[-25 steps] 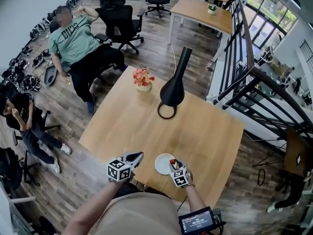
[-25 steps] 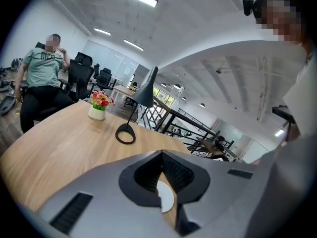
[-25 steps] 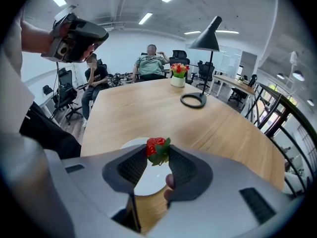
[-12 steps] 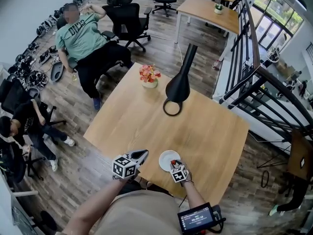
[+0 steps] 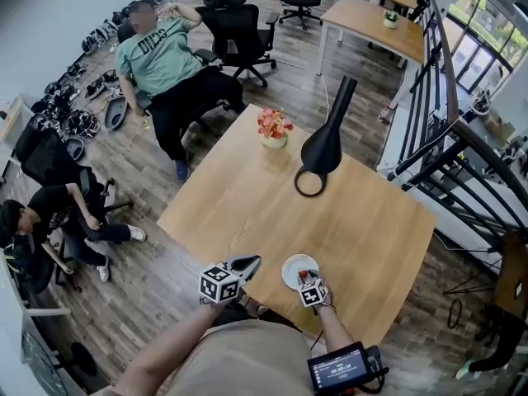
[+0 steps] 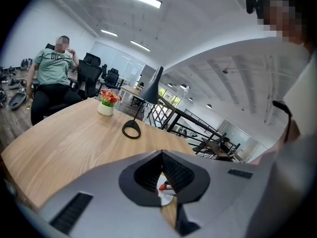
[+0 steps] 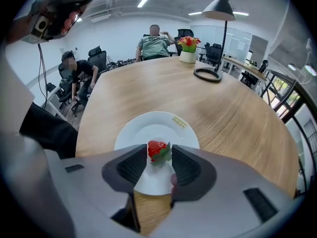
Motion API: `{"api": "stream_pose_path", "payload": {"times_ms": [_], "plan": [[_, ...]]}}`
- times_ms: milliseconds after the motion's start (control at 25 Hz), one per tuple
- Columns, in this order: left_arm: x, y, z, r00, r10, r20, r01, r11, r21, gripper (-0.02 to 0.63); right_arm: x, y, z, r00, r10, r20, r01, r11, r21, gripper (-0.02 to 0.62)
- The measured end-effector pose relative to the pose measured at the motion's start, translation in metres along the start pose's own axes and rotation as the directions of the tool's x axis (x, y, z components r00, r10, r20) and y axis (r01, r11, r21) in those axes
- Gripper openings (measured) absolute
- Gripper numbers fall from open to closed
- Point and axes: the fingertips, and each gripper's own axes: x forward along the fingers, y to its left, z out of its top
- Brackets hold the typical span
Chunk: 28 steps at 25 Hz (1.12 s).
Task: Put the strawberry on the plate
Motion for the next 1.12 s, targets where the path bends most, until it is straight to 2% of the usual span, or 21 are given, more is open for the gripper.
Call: {"api": "stream_pose_path", "payload": {"times_ms": [120,280,360,440,560,720,880,1120], "plan": [[0.001,0.005,-0.003,1.0,0.016,0.01,-0.015,1.0,-0.009,0.005,-0.001,-0.005,0.005,0.999,0.012,0.038,-0.012,1.0,-0.004,0.143],[0.031,0.003,-0.002,0.999,0.026,0.033,-0.024,0.999,-0.042,0.005,-0.02,-0.053,-0.003,0.993,-0.007,0.114,0.002,0.999,0.05,0.143],[0.017,0.005,0.007,0.998,0.039,0.048,-0.036,0.997,-0.062,0.005,-0.04,-0.06,0.004,0.986,-0.037,0.163,0.02,0.994,0.104,0.143],[-0.013,0.0,0.01,0.998,0.019,0.06,-0.014,0.997,-0.079,0.005,-0.079,-0.048,0.015,0.971,-0.099,0.22,0.062,0.983,0.17,0.143],[-0.034,0.006,0.012,0.995,0.016,0.097,-0.006,0.995,-0.098,0.005,-0.118,-0.044,0.047,0.93,-0.157,0.332,0.081,0.97,0.231,0.143],[-0.044,0.017,0.026,0.987,0.033,0.16,-0.015,0.994,-0.113,0.005,-0.152,-0.05,0.105,0.864,-0.19,0.467,0.073,0.964,0.257,0.143],[-0.059,0.017,0.044,0.976,0.032,0.215,-0.008,0.994,-0.111,0.005,-0.192,-0.042,0.158,0.797,-0.205,0.568,0.072,0.966,0.247,0.143],[-0.08,0.015,0.076,0.957,0.016,0.29,0.016,0.994,-0.105,0.005,-0.243,-0.026,0.214,0.701,-0.215,0.68,0.078,0.971,0.226,0.143]]}}
